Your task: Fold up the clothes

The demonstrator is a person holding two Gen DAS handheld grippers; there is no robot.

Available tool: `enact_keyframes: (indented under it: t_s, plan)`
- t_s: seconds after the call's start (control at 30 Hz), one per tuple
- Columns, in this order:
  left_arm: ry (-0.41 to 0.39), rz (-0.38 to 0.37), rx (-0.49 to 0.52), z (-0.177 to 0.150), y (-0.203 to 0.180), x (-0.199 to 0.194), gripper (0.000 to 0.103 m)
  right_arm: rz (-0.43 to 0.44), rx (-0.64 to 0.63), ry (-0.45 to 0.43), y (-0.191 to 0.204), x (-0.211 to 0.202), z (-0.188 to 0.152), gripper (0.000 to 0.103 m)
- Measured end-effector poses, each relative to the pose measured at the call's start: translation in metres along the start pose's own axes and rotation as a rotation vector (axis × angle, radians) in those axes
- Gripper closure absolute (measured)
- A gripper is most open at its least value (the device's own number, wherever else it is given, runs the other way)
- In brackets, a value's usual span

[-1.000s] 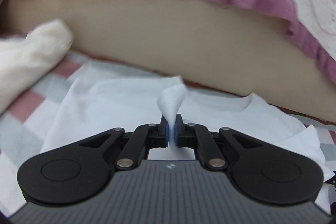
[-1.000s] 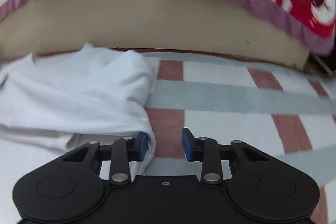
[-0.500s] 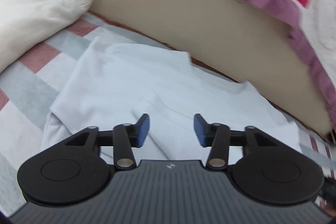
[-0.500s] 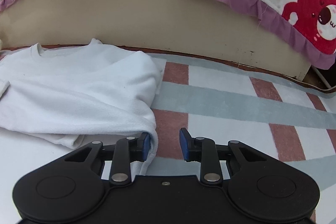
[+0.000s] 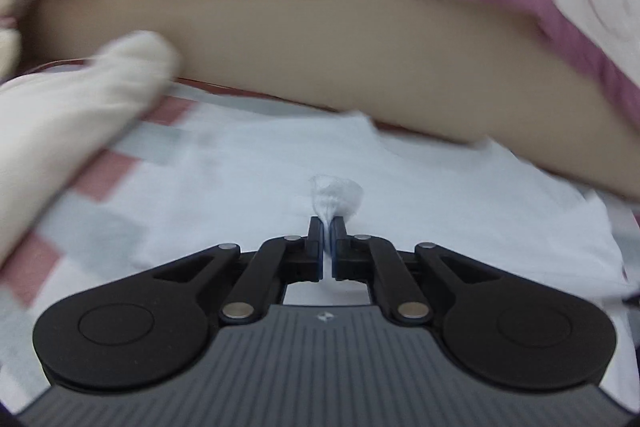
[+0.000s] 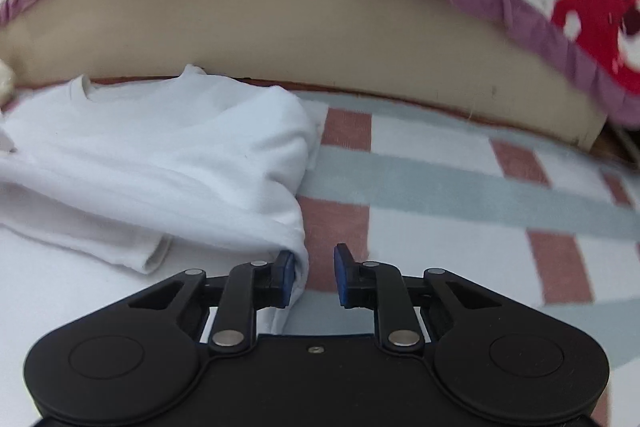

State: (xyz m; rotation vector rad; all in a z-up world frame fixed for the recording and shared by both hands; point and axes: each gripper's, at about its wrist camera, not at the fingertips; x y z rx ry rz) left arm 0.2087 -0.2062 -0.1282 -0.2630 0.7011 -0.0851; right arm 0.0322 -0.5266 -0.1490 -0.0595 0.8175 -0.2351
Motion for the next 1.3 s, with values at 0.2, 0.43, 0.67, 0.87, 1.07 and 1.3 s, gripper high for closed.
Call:
enact_keyframes:
  t_s: [0.2, 0.43, 0.67, 0.87, 1.07, 1.3]
  plan:
    - [0.098, 0.156, 0.003, -0.007, 0.004, 0.003, 0.078, -0.024, -0.099, 0.03, 0.014, -0.002, 0.004, 0.08]
    - [0.094, -0.156, 0.113, 0.017, -0.058, -0.018, 0.048, 0.045, -0.011, 0.051, 0.003, 0.001, 0.004, 0.08]
    - [0.385, -0.537, 0.325, 0.019, -0.186, 0.065, 0.043, 0.103, 0.014, 0.062, -0.002, 0.005, 0.002, 0.08]
    - [0.458, -0.558, 0.497, -0.002, -0.258, 0.128, 0.04, 0.188, 0.156, 0.019, -0.022, 0.013, -0.002, 0.08]
    - [0.62, -0.639, 0.248, -0.004, -0.271, 0.167, 0.019, 0.207, 0.147, -0.014, -0.02, 0.015, -0.001, 0.079]
    - [0.472, -0.552, 0.325, 0.001, -0.281, 0.155, 0.098, 0.166, 0.026, -0.064, -0.008, 0.008, 0.004, 0.098]
Point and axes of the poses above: each gripper's, at about its wrist camera, not at the fingertips, and x roughly the way its jaws point, y to its left, z to its top, and after that the axes turned 10 degrees about -x, right-handed
